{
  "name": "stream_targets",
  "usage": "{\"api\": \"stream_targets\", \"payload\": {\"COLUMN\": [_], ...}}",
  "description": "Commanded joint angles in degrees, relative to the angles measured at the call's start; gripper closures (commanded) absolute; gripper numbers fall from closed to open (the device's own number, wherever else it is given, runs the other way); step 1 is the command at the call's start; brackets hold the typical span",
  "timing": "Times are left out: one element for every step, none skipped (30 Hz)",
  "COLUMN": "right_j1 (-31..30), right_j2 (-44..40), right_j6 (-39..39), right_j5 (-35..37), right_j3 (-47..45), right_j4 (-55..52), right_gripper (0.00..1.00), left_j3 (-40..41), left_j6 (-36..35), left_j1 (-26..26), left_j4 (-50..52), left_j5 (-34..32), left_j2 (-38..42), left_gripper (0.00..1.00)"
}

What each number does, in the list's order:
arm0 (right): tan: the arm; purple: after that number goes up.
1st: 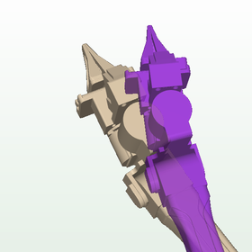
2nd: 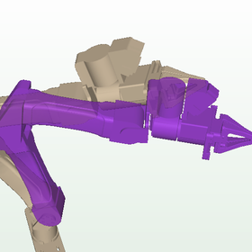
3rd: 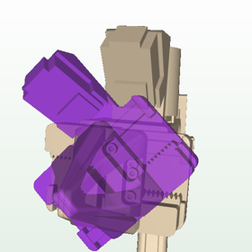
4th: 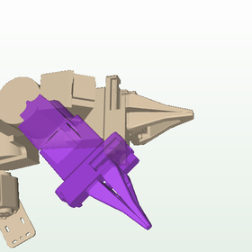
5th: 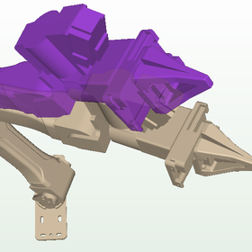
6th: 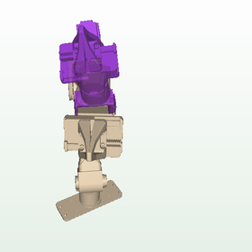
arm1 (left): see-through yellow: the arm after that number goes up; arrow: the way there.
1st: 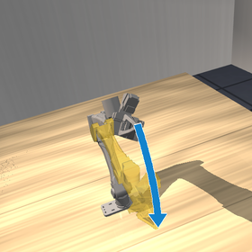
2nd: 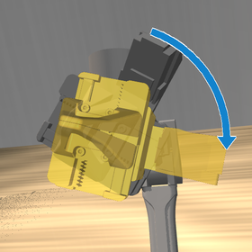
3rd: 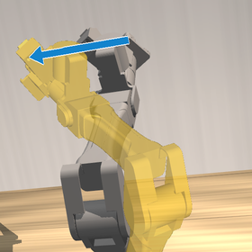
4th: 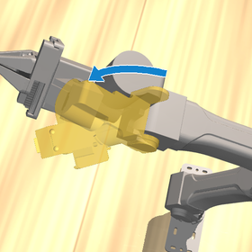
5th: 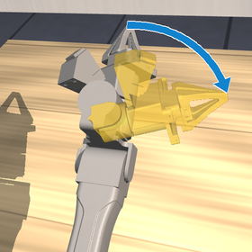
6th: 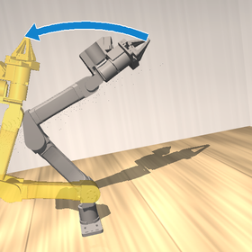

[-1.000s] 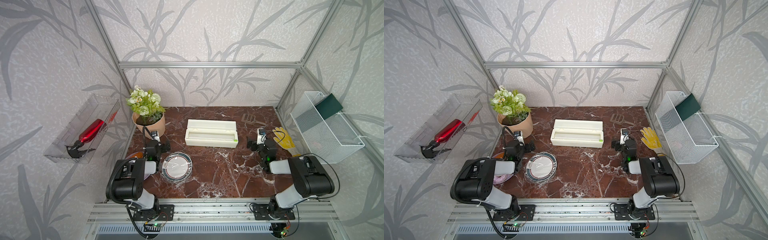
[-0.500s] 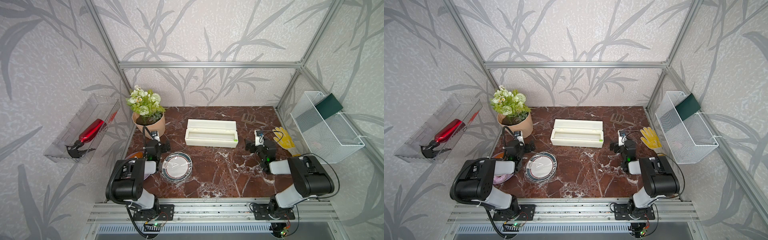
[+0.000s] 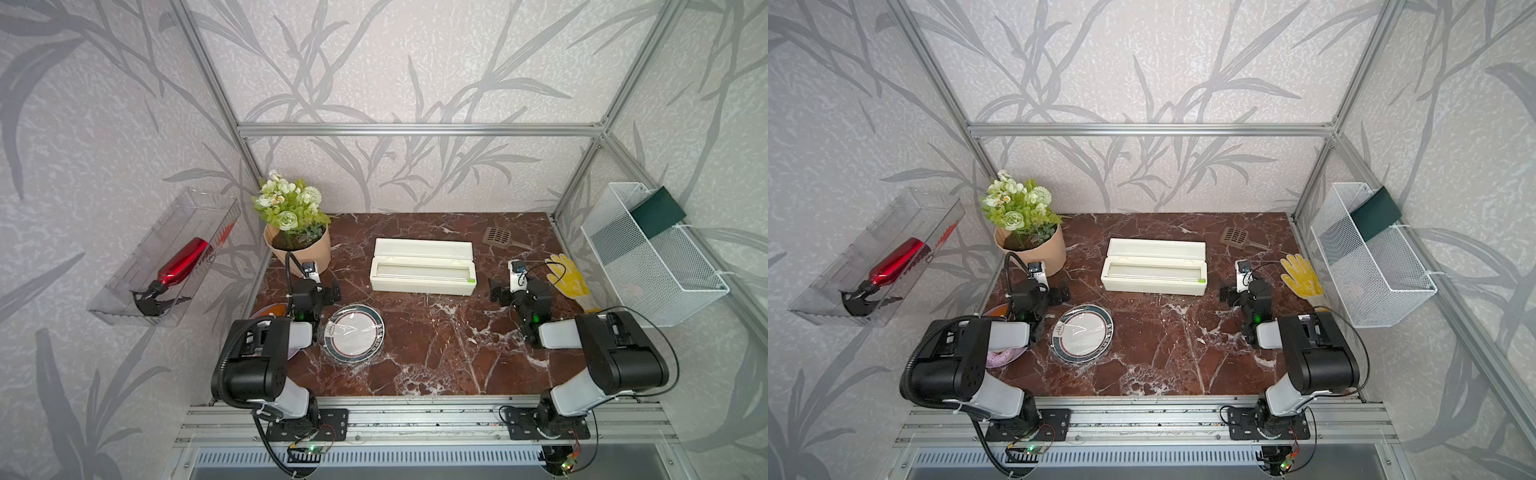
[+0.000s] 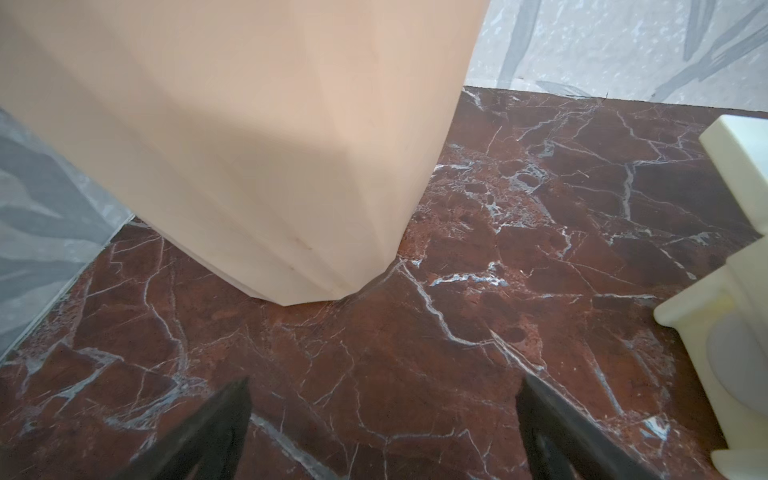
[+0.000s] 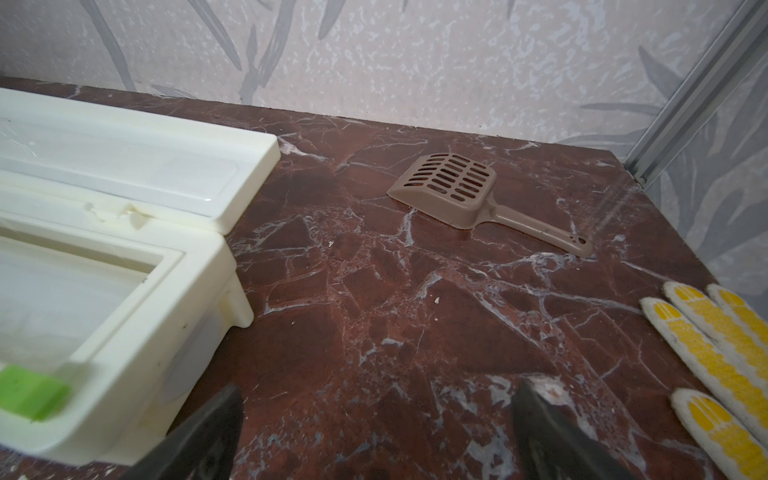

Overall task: Wrap the plate with plastic wrap
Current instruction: Reset both arms

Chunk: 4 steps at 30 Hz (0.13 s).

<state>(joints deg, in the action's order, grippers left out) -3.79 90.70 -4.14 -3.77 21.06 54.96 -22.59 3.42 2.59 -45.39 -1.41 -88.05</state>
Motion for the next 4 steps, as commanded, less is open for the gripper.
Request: {"api": "stream_targets", "payload": {"right_j1": [-0.08,-0.08,-0.08,-0.09], "right_j2": [-0.08,-0.08,-0.08,-0.08], "right_j6": [-0.16,-0.17,-0.16,-0.16], "right_j5": [-0.64,-0.62,-0.64,-0.6], "right_j3": [0.74,0.74,0.74,0.69], "right_j4": [0.02,0.04,0.02,0.0], "right_gripper": [0.01,0.01,0.01,0.01], "left_j3": [-1.24,-1.25,-1.19,-1.06], "left_j6": [-0.99,-0.94,-0.96,-1.02], "left_j1": [0.47,0.48,0.49,0.48], "left_j4": [0.08,0.14,0.0,-0.13], "left_j5": [0.08,0.19,0.09,0.05], "left_j2": [0.77,0.8,0.78,0.88], "left_gripper": [0.01,0.01,0.01,0.01]}}
